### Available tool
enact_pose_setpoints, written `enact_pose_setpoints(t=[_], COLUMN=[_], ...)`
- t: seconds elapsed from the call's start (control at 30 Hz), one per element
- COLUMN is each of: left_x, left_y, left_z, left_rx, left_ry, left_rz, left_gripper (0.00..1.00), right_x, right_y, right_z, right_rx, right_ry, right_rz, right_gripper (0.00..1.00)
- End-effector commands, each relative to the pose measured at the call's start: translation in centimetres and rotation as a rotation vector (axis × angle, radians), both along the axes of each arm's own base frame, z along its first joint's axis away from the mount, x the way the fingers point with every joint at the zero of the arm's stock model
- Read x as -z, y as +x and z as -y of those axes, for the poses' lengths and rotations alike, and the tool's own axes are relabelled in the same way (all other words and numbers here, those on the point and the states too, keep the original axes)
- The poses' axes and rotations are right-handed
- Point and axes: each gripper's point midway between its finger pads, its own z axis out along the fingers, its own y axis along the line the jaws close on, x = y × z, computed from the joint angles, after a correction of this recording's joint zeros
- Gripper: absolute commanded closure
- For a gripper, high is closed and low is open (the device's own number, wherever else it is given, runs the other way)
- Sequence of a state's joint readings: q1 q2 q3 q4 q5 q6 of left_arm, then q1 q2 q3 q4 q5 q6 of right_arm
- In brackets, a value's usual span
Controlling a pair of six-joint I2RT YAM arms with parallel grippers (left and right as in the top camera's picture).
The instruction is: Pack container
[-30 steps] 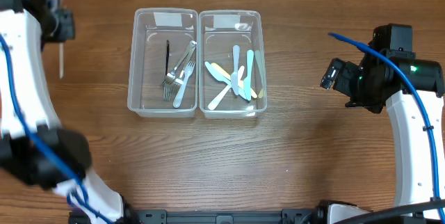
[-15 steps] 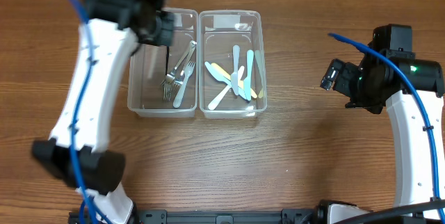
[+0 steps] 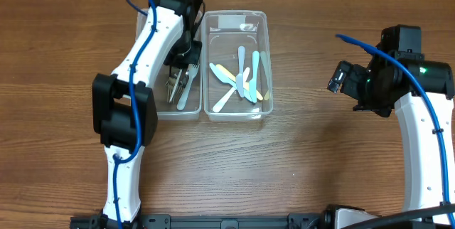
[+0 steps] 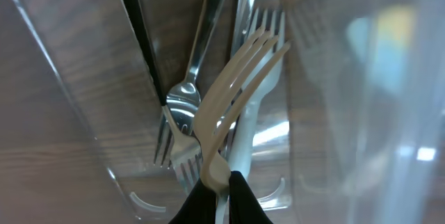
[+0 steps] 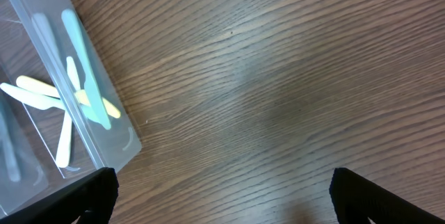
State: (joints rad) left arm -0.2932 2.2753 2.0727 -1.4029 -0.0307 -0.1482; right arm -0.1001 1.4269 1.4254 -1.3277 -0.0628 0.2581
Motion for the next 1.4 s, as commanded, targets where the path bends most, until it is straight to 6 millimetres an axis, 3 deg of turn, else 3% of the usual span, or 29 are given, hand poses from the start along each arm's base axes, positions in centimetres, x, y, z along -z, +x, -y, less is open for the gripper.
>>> enact_pose_setpoints(t=[0.0,0.03,0.27,0.4,0.53,0.57,0.7,0.87,0.97,1.03,1.13,1.27,1.37], left_x=[-0.6,-0.8,-3.4,-8.7,-15.1,-16.7,-22.3,-24.7,-25.4,-25.9,-26.7,-26.1,-26.2], left_y=[0.4,0.5,1.0,1.6,2.0,2.1,2.8,4.1,5.7,6.4,7.2,6.1,4.9], left_z=[0.1,0.0,-0.4,-0.6,-1.3,-1.5,-2.6,-5.2,-6.7,-7.6,-10.3,-11.4,-11.9], left_rx=[0.018,0.023,0.041,0.062,0.054,0.054,0.04,-0.021,-0.06,-0.04,-0.095,-0.155,-0.188], left_ry=[-0.012,-0.014,-0.033,-0.06,-0.081,-0.087,-0.11,-0.072,-0.054,-0.021,0.034,0.031,0.027], left_rz=[0.023,0.031,0.099,0.253,0.449,0.499,0.695,0.806,0.864,0.896,0.939,0.897,0.879], left_gripper=[0.8,0.63,0.49,0.39,0.03,0.0,0.0,0.0,0.0,0.0,0.0,0.0,0.0], right_x=[-0.4,-0.4,-0.4,-0.6,-1.4,-1.8,-4.8,-9.2,-11.6,-12.5,-12.1,-10.8,-11.5], right_y=[0.0,0.0,0.1,0.7,2.6,3.4,8.1,12.4,13.9,14.4,14.2,13.6,12.8], right_z=[0.1,0.1,0.1,0.0,-0.7,-1.0,-3.3,-6.9,-7.6,-7.7,-7.6,-5.7,-5.1], right_rx=[0.004,0.004,0.0,-0.049,-0.109,-0.13,-0.227,-0.299,-0.305,-0.302,-0.331,-0.278,-0.26], right_ry=[-0.008,-0.008,-0.009,-0.02,-0.029,-0.038,-0.079,-0.086,-0.088,-0.091,-0.115,-0.207,-0.23], right_rz=[0.015,0.015,0.02,0.047,0.133,0.169,0.403,0.663,0.78,0.824,0.809,0.735,0.736], right_gripper=[0.0,0.0,0.0,0.0,0.0,0.0,0.0,0.0,0.0,0.0,0.0,0.0,0.0])
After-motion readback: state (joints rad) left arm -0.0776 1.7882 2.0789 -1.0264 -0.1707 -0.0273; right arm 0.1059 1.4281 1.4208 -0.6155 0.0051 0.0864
